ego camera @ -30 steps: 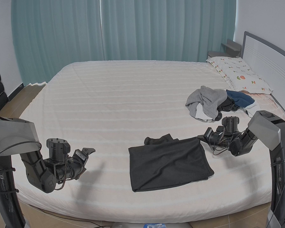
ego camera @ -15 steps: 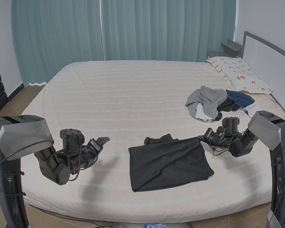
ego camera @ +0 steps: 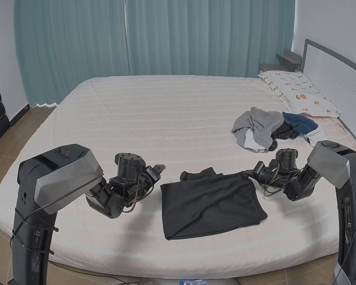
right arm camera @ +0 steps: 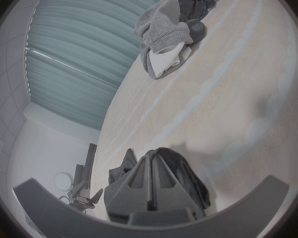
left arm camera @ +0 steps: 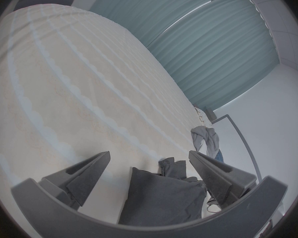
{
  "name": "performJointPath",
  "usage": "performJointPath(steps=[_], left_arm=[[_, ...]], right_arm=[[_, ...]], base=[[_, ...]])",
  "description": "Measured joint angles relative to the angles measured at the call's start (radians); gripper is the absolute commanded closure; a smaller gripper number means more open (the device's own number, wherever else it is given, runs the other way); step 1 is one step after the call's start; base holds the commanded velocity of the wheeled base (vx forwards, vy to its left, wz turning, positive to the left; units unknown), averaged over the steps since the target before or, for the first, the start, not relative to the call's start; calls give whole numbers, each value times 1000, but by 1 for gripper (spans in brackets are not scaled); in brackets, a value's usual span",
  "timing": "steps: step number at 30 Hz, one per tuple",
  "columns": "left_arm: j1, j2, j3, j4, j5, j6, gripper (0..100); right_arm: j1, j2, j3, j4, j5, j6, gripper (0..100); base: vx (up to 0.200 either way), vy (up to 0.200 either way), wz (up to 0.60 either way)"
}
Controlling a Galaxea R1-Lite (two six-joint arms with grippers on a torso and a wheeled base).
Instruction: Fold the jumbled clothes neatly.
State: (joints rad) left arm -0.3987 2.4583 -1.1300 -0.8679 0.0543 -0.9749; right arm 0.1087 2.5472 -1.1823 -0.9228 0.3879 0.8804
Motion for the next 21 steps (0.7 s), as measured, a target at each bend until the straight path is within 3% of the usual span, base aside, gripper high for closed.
performJointPath(steps=[17, 18, 21], left_arm=[[-73, 91, -61, -26, 21, 42, 0], [-75, 94, -63, -26, 23, 45, 100], [-84, 104, -68, -17, 28, 59, 100]], right_arm=[[21, 0, 16, -27, -11, 2, 100], [21, 0, 16, -28, -11, 1, 100], [21, 0, 16, -29, -20, 1, 100]], base=[[0, 0, 0], [0, 0, 0], [0, 0, 0]])
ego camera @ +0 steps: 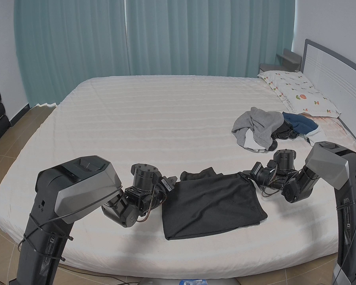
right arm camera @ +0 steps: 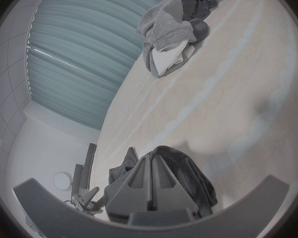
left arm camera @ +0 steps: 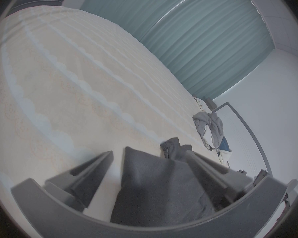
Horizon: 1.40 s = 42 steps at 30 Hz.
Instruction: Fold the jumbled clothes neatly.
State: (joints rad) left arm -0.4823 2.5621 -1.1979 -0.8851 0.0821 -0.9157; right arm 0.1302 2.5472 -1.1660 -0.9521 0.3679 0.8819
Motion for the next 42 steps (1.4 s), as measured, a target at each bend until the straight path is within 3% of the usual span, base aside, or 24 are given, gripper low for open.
performJointPath(steps=[7, 17, 32, 33, 42], left_arm=[[-3, 13, -7, -3, 18, 6, 100], [2, 64, -92, -9, 188, 5, 100], [5, 82, -95, -11, 193, 3, 100], [5, 82, -94, -10, 193, 3, 0], [5, 80, -81, -18, 190, 0, 0]], right_arm=[[4, 0, 0, -36, -19, -1, 100], [1, 1, 7, -71, -27, -1, 100], [-5, 21, -33, -59, -55, -3, 100], [-5, 23, -34, -58, -55, -4, 0], [0, -1, 20, -57, -57, -34, 0]], base=[[0, 0, 0], [0, 0, 0], [0, 0, 0], [0, 0, 0], [0, 0, 0]])
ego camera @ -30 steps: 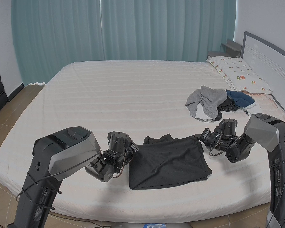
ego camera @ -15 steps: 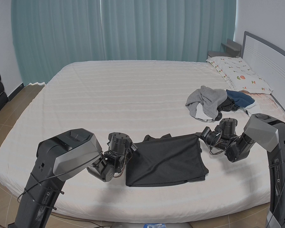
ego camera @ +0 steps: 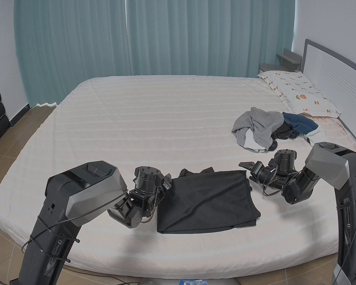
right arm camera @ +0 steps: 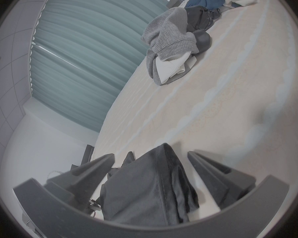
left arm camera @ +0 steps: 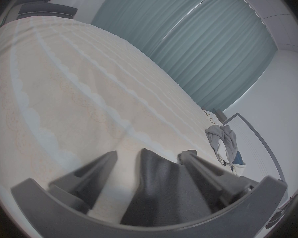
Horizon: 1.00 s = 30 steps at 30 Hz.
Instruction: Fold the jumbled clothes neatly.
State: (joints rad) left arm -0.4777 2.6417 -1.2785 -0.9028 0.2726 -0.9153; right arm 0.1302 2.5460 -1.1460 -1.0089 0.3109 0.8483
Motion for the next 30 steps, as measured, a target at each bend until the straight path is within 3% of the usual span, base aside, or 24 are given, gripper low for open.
performJointPath(steps=[3, 9, 15, 21, 30], left_arm=[[-1, -1, 2, -8, 0, 0, 0], [1, -3, 17, -44, 1, -10, 0], [5, -22, 79, -89, 1, -61, 0], [17, -81, 199, -100, -7, -127, 0], [23, -117, 231, -99, -9, -135, 0]], right_arm=[[-7, -42, 56, 1, 7, -15, 0], [-20, -190, 249, 34, 86, -45, 0], [-18, -284, 428, 61, 145, -158, 0], [1, -324, 503, 103, 160, -193, 0], [26, -331, 523, 129, 161, -223, 0]], base=[[0, 0, 0], [0, 0, 0], [0, 0, 0], [0, 0, 0], [0, 0, 0]])
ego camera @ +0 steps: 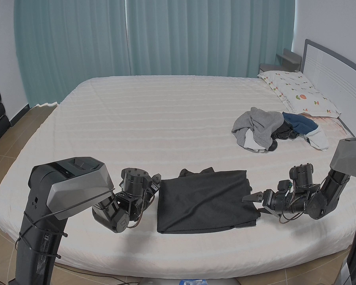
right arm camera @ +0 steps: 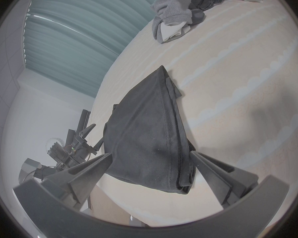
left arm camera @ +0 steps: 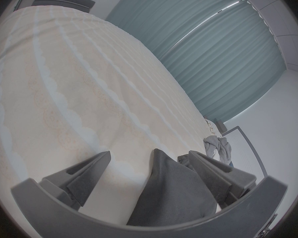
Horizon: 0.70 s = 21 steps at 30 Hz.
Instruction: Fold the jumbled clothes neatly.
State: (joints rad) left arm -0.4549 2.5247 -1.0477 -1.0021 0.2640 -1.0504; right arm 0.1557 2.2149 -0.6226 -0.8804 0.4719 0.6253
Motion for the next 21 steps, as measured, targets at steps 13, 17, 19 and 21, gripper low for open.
performJointPath(steps=[13, 17, 19, 21], left_arm=[[0, -8, 1, -1, 0, -1, 0], [0, -8, 1, -2, 0, -1, 0], [0, -8, 1, -2, 0, -1, 0], [0, -8, 1, -2, 0, -1, 0]], right_arm=[[16, 22, 24, 1, -43, -93, 100], [18, 24, 36, 5, -69, -151, 100], [18, 24, 41, 26, -86, -169, 100], [18, 21, 44, 43, -92, -186, 100]], base=[[0, 0, 0], [0, 0, 0], [0, 0, 0], [0, 0, 0]])
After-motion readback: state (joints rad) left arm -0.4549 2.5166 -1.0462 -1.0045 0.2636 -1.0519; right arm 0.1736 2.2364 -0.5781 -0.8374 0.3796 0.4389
